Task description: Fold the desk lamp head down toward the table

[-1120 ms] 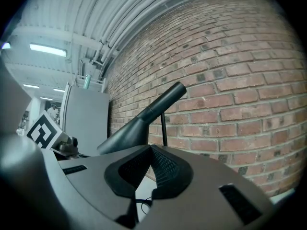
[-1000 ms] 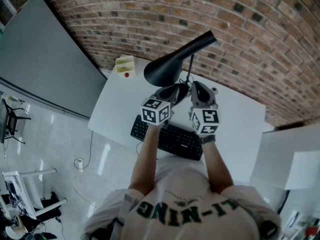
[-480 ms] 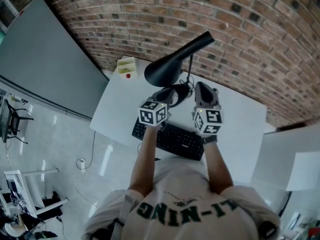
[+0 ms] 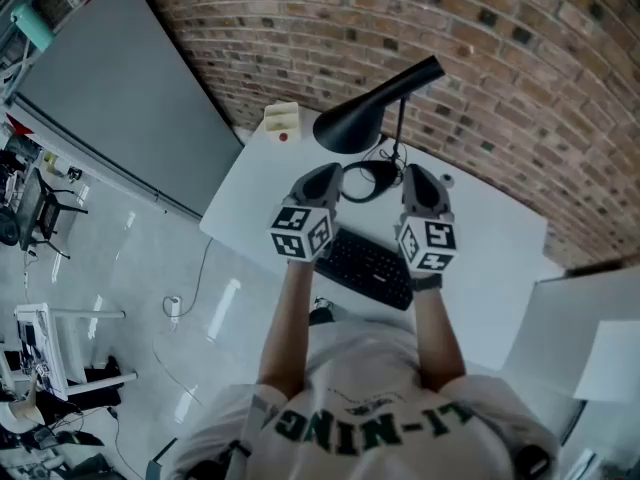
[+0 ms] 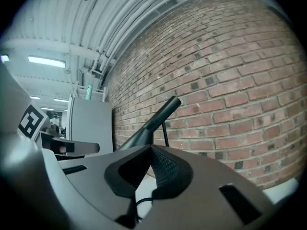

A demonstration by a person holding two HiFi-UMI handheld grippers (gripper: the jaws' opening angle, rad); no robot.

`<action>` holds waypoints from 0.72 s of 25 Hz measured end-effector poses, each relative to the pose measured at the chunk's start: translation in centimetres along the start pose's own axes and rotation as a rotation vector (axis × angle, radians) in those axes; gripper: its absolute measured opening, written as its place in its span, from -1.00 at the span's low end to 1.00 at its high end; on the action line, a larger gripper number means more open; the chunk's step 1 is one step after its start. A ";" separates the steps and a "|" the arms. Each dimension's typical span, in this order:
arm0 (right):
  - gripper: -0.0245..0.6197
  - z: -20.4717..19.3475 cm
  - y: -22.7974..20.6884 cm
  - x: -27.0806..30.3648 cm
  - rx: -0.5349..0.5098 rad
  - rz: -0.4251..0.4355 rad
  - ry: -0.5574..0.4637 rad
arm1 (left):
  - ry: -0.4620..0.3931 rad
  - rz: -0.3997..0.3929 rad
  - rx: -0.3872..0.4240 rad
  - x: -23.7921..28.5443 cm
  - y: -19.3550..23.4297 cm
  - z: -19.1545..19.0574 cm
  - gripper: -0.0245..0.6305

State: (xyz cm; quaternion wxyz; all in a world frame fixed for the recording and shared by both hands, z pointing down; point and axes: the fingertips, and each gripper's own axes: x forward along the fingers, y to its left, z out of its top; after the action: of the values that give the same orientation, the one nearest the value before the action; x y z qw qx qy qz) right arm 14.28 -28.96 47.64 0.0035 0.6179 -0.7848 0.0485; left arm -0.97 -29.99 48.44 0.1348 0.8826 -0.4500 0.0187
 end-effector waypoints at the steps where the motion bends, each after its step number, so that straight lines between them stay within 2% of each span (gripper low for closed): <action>1: -0.91 0.1 0.3 -0.5 -0.003 0.008 -0.002 | -0.018 0.031 0.004 -0.9 0.2 0.5 -0.93; 4: -0.91 0.5 1.3 -2.3 -0.013 0.033 -0.011 | -0.062 0.125 0.023 -3.7 0.4 1.6 -0.93; 8: -0.91 1.0 2.4 -4.9 -0.037 0.059 -0.026 | -0.070 0.245 0.123 -6.9 -0.3 2.0 -0.93; 18: -0.91 1.2 3.8 -11.1 -0.059 0.123 -0.037 | -0.059 0.311 0.135 -12.0 -4.5 -0.5 -0.93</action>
State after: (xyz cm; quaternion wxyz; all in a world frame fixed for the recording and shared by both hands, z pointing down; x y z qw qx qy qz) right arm 13.30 -17.43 45.48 0.0043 0.5691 -0.8222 0.0139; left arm -4.44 -17.85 46.07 0.0574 0.8096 -0.5825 0.0435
